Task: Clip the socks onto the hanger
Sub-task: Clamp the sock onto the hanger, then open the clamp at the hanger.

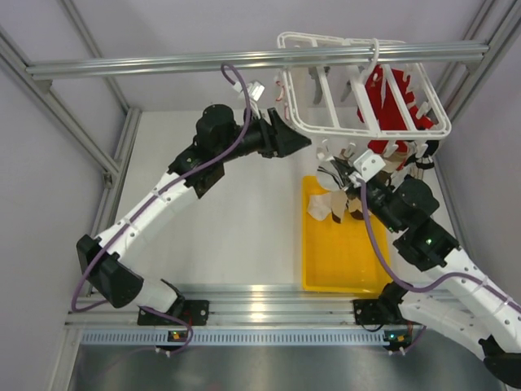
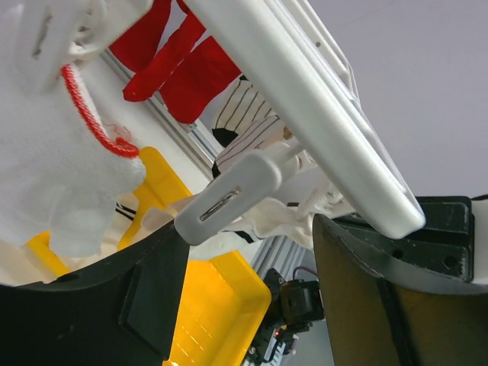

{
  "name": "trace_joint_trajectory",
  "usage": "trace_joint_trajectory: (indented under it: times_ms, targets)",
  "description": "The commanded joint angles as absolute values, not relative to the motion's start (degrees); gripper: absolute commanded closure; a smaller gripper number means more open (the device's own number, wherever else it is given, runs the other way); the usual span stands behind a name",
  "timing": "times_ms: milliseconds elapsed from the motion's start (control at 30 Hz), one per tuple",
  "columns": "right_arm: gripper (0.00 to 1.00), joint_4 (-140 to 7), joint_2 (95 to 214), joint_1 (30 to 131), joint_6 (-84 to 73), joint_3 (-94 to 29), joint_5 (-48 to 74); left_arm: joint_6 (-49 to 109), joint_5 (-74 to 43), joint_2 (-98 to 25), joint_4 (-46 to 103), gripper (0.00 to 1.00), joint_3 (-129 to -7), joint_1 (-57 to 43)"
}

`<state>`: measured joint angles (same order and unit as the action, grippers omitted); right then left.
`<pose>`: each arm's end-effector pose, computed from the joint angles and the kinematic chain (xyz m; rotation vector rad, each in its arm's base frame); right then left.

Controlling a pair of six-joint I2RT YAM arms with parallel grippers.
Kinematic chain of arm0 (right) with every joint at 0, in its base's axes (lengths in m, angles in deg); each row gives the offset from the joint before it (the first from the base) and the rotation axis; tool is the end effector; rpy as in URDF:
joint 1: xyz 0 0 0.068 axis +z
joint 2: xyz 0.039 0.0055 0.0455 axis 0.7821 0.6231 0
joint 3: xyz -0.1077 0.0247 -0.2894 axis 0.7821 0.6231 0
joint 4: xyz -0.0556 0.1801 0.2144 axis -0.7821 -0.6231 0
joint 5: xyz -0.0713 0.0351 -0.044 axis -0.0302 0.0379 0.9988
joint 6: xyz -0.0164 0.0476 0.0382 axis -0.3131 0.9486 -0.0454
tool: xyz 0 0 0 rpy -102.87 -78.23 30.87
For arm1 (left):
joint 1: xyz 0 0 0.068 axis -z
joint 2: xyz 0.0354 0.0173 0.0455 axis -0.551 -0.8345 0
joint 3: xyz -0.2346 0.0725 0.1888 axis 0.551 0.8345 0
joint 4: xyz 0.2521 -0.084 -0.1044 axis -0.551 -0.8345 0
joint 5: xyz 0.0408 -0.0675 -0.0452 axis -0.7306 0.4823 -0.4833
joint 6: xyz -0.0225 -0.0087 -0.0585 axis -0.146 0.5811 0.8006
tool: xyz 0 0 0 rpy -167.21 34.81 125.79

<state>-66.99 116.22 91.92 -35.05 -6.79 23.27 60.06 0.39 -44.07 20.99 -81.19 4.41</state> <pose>0.1392 0.1154 0.4267 -0.7286 1.2694 0.2158 0.2783 -0.2413 0.4786 0.3056 1.7874 -1.3703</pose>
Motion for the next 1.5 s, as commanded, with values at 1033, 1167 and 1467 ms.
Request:
trace_joint_trajectory:
  times_ms: [1033,1167,1467]
  targets:
    - [0.70,-78.28,111.96,89.25,-37.40,-7.55,27.82,27.37,1.98,-34.34,27.67,0.46,-77.34,4.45]
    - [0.64,-80.03,111.43,88.19,-37.58,-8.25,27.39,25.34,3.21,-35.66,28.02,0.50,-79.72,4.36]
    - [0.29,-87.23,112.57,87.05,-33.45,-14.13,18.44,24.63,4.79,-39.26,29.26,0.50,-83.06,4.36]
